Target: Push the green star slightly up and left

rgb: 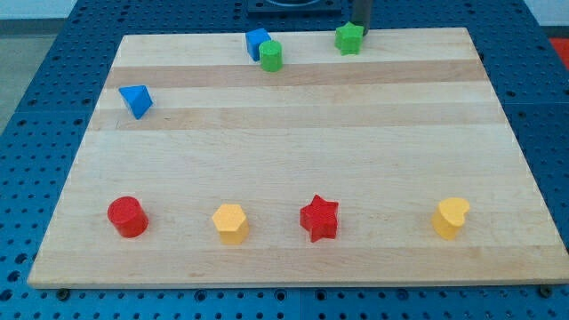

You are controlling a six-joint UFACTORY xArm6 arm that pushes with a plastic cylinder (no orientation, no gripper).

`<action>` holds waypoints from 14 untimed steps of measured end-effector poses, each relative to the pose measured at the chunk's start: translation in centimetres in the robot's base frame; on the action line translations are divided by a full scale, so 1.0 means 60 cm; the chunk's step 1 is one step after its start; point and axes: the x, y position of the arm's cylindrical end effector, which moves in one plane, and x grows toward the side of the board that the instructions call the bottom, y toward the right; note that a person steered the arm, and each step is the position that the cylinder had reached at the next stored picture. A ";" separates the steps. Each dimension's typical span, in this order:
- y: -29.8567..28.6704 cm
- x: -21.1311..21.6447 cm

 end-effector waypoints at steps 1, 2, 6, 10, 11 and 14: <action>-0.044 0.000; -0.067 0.001; -0.049 0.002; 0.141 0.000; 0.169 0.013; 0.068 0.048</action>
